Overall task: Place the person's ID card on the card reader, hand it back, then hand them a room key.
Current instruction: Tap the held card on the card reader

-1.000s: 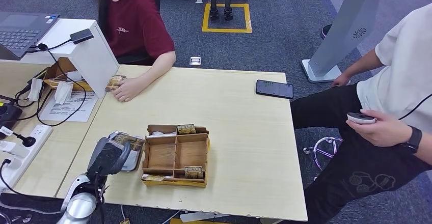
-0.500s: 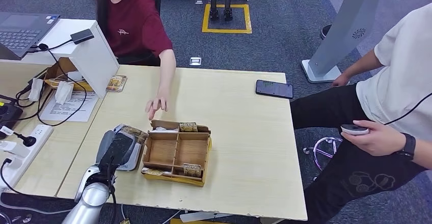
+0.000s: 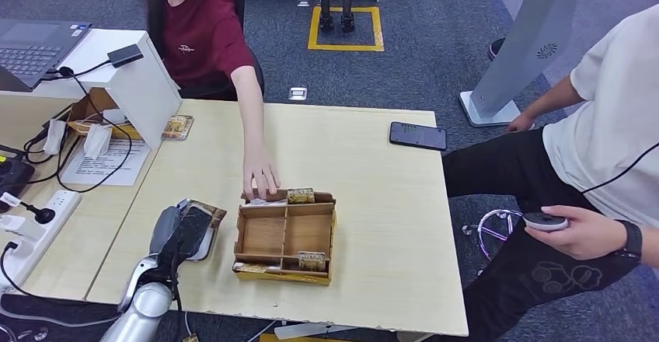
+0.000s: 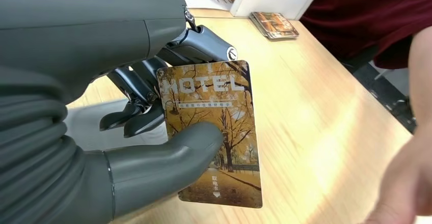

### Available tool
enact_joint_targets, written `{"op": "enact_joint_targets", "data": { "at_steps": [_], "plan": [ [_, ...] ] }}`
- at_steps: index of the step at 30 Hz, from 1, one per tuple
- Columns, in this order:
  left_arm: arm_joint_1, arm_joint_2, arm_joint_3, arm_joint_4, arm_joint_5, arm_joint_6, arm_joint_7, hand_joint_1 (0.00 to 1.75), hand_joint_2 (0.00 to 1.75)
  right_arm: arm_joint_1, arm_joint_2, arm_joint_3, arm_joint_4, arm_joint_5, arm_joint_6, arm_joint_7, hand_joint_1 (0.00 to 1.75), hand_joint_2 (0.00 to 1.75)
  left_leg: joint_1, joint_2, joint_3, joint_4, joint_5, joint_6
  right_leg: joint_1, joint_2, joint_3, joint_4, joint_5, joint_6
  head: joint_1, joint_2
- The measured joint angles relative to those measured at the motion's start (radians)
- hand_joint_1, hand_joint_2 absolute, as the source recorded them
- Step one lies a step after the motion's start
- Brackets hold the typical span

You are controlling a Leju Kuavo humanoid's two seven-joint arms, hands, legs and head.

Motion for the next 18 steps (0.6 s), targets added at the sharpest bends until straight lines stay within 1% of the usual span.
{"op": "enact_joint_targets", "data": {
  "at_steps": [4, 9, 18],
  "plan": [
    [-0.003, 0.007, 0.020, 0.026, -0.015, 0.022, 0.004, 1.75, 1.75, 0.000, 0.000, 0.006, 0.000, 0.000, 0.000, 0.000, 0.00, 1.75, 0.000, 0.000, 0.000, 0.000, 0.000, 0.000, 0.000, 0.000, 0.000, 0.000, 0.000, 0.000, 0.000, 0.000],
    [-0.009, 0.016, 0.039, 0.051, -0.012, 0.027, 0.002, 1.75, 1.75, 0.000, 0.000, 0.015, 0.000, 0.000, 0.000, 0.000, 0.00, 1.75, 0.000, 0.000, -0.001, 0.000, 0.000, 0.000, 0.000, 0.000, -0.001, 0.000, 0.000, 0.000, 0.000, 0.000],
    [-0.016, 0.017, 0.060, 0.067, 0.001, 0.028, -0.014, 1.75, 1.75, 0.001, 0.000, 0.017, 0.000, 0.000, 0.000, 0.003, 0.00, 1.75, 0.000, 0.000, 0.000, 0.000, 0.000, 0.000, 0.000, 0.000, 0.000, 0.000, 0.000, 0.000, 0.000, 0.000]
  ]
}}
